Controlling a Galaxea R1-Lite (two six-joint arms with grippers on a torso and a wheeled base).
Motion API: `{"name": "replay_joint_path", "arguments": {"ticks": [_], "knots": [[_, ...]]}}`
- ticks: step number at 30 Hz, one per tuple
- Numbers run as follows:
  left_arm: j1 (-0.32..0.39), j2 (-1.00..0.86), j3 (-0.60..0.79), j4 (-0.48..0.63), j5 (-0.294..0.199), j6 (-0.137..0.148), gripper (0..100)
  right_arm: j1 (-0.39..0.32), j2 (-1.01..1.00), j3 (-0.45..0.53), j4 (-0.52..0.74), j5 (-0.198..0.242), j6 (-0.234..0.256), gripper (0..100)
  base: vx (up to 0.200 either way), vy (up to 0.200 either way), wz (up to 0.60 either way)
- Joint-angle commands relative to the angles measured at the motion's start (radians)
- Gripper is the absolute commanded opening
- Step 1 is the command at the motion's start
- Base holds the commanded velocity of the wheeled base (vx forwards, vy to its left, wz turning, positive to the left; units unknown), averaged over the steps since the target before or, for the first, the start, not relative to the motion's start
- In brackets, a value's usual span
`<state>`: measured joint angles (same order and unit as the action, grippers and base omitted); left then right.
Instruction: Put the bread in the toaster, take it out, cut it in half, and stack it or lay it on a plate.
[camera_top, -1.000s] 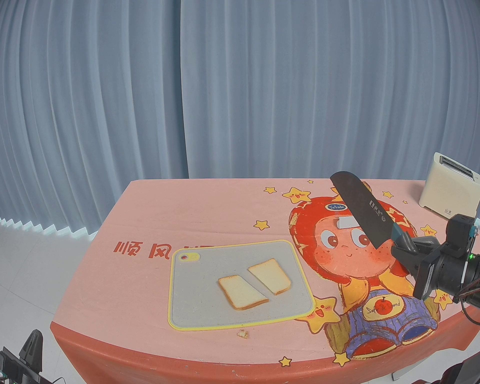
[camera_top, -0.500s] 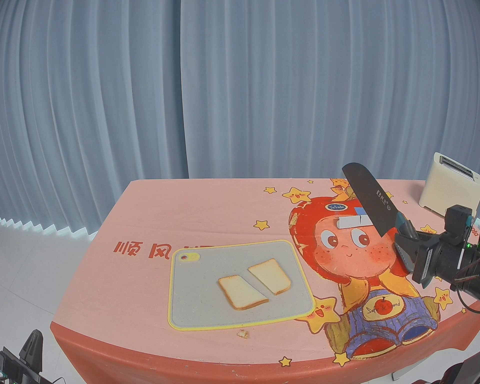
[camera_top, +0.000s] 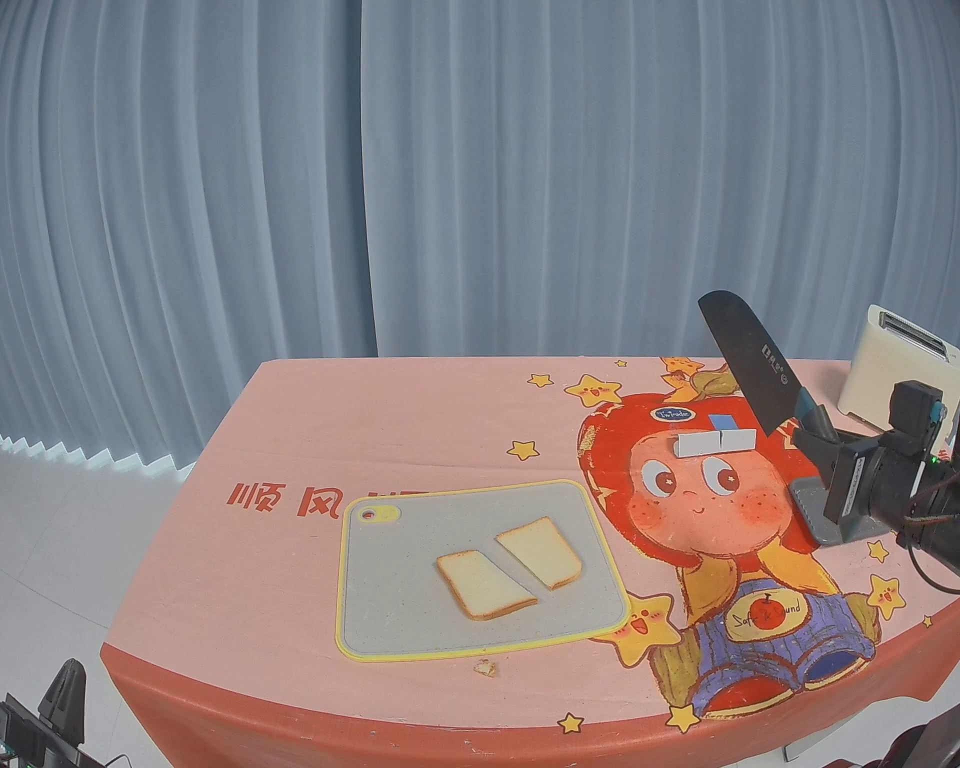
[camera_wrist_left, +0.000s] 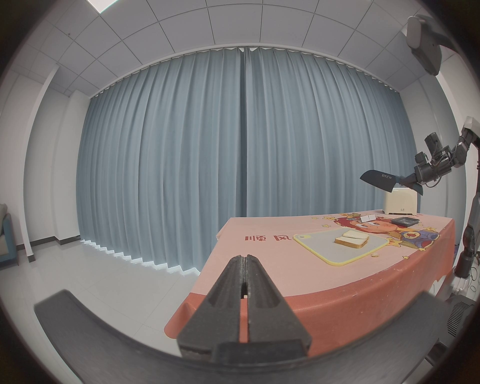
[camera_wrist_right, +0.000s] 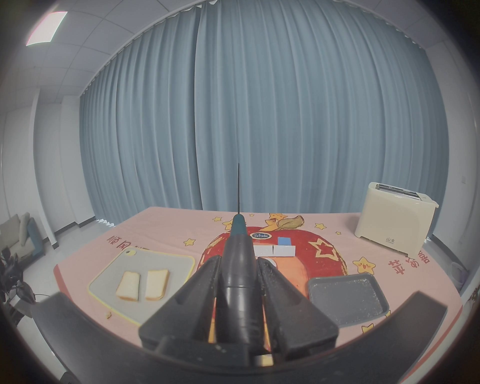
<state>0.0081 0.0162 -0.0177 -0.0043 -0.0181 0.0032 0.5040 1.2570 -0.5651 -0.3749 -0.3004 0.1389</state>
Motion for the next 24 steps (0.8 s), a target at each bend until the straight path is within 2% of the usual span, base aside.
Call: {"name": "replay_joint_path", "arguments": {"ticks": [1,8,14,24], "knots": [[0.001,-0.016,0.018,0.0,0.0,0.0,0,-0.044,0.044,0.002,-0.033,0.004,-0.002,0,0.0,0.0,0.0],[0.001,-0.016,0.018,0.0,0.0,0.0,0,-0.05,0.073,-0.004,-0.078,0.007,0.007,0,0.0,0.0,0.0],[0.0,-0.016,0.018,0.001,0.0,0.0,0,-0.117,0.097,-0.004,-0.141,0.08,0.002,0,0.0,0.0,0.0],[0.001,-0.016,0.018,0.0,0.0,0.0,0,-0.163,0.127,-0.009,-0.141,0.116,0.001,0,0.0,0.0,0.0]]}}
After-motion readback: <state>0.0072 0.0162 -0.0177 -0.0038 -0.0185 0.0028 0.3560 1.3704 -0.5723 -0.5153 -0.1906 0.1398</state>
